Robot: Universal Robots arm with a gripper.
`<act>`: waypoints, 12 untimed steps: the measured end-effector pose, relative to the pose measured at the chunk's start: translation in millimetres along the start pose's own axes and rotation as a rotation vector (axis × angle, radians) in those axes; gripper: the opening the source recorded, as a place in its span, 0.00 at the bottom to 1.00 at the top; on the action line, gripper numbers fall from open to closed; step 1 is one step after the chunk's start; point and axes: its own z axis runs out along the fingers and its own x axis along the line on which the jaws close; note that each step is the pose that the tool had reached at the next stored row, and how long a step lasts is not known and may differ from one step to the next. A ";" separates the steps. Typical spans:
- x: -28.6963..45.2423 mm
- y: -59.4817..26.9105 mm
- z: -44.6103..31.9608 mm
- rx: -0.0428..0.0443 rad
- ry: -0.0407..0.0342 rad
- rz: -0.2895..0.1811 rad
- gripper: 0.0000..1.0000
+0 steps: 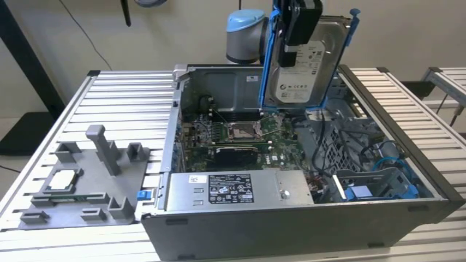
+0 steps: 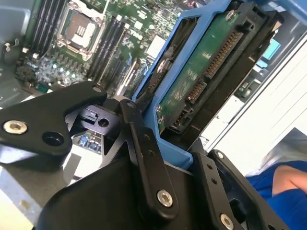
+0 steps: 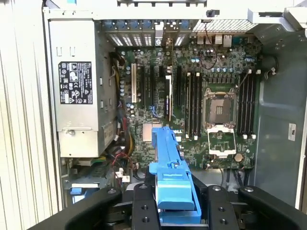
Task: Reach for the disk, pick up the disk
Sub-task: 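Pick up the disk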
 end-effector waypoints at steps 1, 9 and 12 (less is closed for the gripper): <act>2.0 -0.1 0.0 0.0000 0.0000 0.000 0.00; 16.8 -0.5 0.1 0.0000 -0.0001 0.000 0.00; 21.9 -0.7 0.1 0.0000 0.0000 0.000 0.00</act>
